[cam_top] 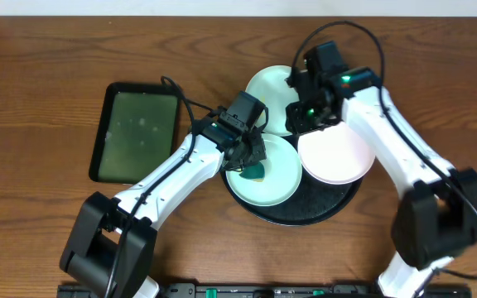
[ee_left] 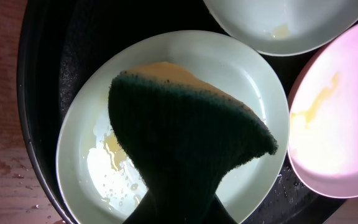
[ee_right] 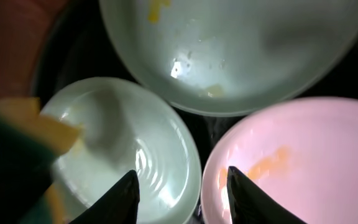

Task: Clean dirty plates on tray and stack at the side
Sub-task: 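Move the right gripper to the rim of the front green plate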

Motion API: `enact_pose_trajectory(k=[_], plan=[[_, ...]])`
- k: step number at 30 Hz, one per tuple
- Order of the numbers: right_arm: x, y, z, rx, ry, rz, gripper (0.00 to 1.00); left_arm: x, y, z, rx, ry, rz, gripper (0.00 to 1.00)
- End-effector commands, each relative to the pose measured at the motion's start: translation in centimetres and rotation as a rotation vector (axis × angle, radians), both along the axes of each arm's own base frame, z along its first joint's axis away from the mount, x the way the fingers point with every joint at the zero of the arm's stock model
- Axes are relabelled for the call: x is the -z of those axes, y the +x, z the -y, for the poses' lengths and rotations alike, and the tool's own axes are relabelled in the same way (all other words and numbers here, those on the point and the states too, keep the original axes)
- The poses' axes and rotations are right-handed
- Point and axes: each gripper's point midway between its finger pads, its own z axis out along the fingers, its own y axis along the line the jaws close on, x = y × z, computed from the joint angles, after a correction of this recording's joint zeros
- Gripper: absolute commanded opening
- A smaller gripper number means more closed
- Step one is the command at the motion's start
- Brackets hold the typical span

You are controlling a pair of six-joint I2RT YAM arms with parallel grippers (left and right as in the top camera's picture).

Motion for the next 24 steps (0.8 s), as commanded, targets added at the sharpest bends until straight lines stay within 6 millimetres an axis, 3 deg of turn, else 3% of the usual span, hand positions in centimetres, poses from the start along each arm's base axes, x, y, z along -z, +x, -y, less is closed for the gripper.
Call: enact_pose_trajectory(k=[1, 7, 9, 14, 24], plan=[[1.5, 0.2, -1.0, -0.068, -0.025, 0.003, 0.44, -0.5, 0.1, 0.0, -0.002, 0.000, 0.014, 0.08], [4.0, -0.7, -1.9, -0.093, -0.033, -0.067, 0.42, -0.5, 0.1, 0.0, -0.002, 0.000, 0.015, 0.08], [4.7, -1.2, -2.2, -0.104, -0.046, -0.089, 0.37, -0.5, 0.1, 0.0, -0.002, -0.002, 0.017, 0.08], [6.7, -1.4, -1.5, -0.107, -0.111, -0.115, 0.36, -0.5, 0.1, 0.0, -0.002, -0.002, 0.017, 0.07], [8.5, -1.7, -1.0, -0.152, -0.171, -0.133, 0.38, -0.5, 0.1, 0.0, -0.002, -0.002, 0.018, 0.08]])
